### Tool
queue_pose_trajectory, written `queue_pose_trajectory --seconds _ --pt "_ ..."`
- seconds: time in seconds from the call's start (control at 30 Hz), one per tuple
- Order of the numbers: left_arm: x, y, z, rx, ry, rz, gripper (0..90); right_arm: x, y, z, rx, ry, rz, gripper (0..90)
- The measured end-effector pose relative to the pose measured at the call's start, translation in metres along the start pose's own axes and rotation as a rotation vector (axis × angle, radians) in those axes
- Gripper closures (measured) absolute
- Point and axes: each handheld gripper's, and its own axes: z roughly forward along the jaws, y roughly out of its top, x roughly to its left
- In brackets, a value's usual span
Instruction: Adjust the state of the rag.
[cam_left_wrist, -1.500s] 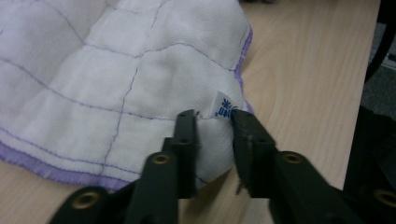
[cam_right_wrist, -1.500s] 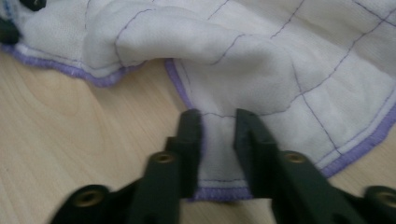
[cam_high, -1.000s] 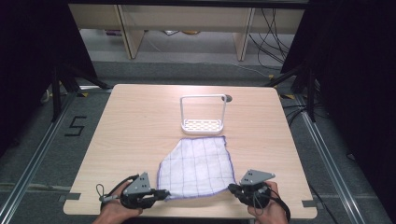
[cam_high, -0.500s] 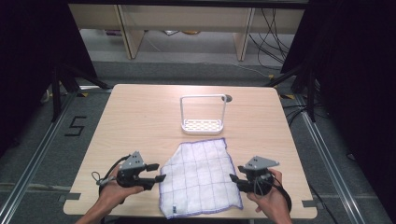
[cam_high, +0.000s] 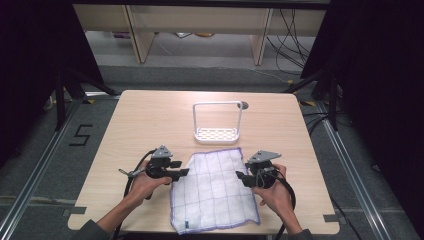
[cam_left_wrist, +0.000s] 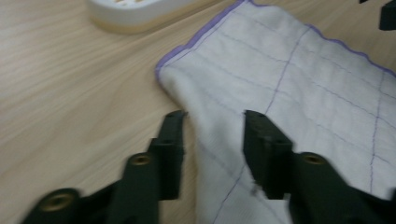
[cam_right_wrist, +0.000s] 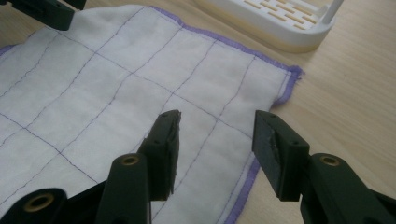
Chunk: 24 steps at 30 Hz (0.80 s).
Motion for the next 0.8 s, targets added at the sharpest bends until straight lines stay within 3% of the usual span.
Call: queue_pose_trajectory --seconds 0.03,0.07,0.1,0.13,0.2,0.27,0.33,0.43,0.53,0.57,0.7,0.8 --pt "-0.004 0.003 0.000 0.012 0.010 0.052 70.6 0.000 -0.001 -0.002 0.003 -0.001 0.023 52.2" --pt "-0.011 0.006 0.001 0.011 0.027 0.097 80.2 -0.003 -0.002 -0.002 -0.010 -0.006 0.009 52.2" --pt "-0.018 0.010 0.001 0.002 0.024 0.124 86.8 -0.005 -0.003 -0.003 -0.013 -0.009 0.015 52.2" --pt "-0.027 0.013 0.002 -0.008 0.012 0.138 88.1 -0.007 -0.004 -0.004 -0.018 -0.012 0.024 52.3" --pt "-0.040 0.017 0.005 0.006 0.015 0.205 88.6 -0.010 -0.006 -0.006 -0.016 -0.010 0.053 52.3" --pt "-0.056 0.018 0.012 -0.010 -0.019 0.213 88.6 -0.013 -0.008 -0.005 -0.030 -0.013 0.035 52.4" --pt "-0.070 0.017 0.017 0.009 -0.054 0.239 88.4 -0.014 -0.008 -0.005 -0.033 -0.012 0.038 52.4" --pt "-0.085 0.012 0.026 0.057 -0.070 0.297 85.5 -0.013 -0.008 -0.005 -0.031 -0.012 0.034 52.4" --pt "-0.092 0.007 0.030 0.064 -0.151 0.254 68.4 -0.011 -0.009 -0.005 -0.024 -0.011 0.039 52.2" --pt "-0.092 0.008 0.027 0.063 -0.154 0.247 61.4 -0.010 -0.010 -0.005 -0.012 -0.007 0.052 51.9" --pt "-0.073 0.020 0.002 -0.032 -0.123 0.178 51.7 -0.012 -0.012 -0.004 -0.016 -0.010 0.049 50.8" --pt "-0.046 0.026 -0.012 -0.059 -0.039 0.121 50.2 -0.012 -0.011 -0.003 -0.020 -0.022 0.058 49.4"
